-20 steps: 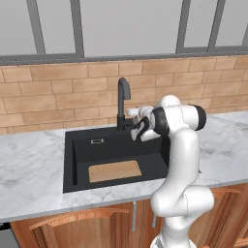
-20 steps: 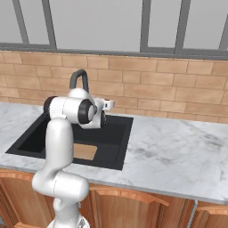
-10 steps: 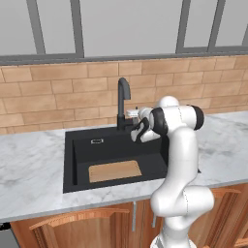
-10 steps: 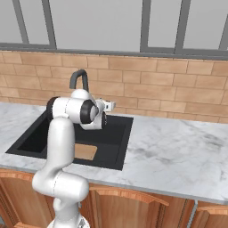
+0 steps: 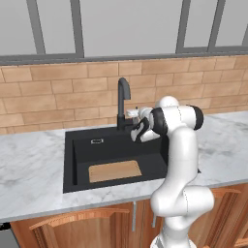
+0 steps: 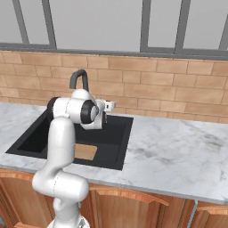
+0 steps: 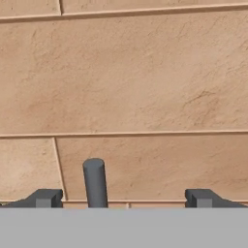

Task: Turn on the sink faucet with hot water and rinse the cutting board for ten seconds, then turn off the faucet. Push the cutting board to reach the water if necessary.

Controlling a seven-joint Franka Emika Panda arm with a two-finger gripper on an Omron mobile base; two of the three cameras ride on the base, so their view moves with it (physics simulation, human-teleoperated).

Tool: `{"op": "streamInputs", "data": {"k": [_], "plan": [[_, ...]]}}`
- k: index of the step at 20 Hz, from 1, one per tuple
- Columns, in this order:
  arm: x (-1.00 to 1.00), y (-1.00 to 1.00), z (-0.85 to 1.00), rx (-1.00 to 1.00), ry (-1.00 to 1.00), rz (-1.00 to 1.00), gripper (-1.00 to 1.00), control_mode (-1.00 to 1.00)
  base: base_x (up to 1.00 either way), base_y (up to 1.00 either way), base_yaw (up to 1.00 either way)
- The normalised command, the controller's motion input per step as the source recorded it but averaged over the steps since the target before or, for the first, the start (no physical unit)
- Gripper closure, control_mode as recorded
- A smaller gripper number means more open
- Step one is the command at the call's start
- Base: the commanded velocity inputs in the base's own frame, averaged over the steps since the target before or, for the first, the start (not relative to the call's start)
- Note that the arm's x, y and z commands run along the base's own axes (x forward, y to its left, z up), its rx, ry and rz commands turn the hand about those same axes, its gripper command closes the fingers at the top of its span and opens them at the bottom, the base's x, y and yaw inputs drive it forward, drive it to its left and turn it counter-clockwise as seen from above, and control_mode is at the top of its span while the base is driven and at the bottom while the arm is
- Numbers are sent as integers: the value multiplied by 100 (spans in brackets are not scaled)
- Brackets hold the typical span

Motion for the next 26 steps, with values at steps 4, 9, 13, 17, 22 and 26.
{"op": "streamInputs", "data": {"k": [4, 9, 13, 17, 22, 26], "plan": [[10, 0, 0, 0, 0, 0, -100, -100, 0, 0, 0], [10, 0, 0, 0, 0, 0, -100, -100, 0, 0, 0], [2, 0, 0, 0, 0, 0, -100, -100, 0, 0, 0], [0, 0, 0, 0, 0, 0, -100, -100, 0, 0, 0], [1, 0, 0, 0, 0, 0, -100, -100, 0, 0, 0], [3, 0, 0, 0, 0, 0, -100, -100, 0, 0, 0]]}}
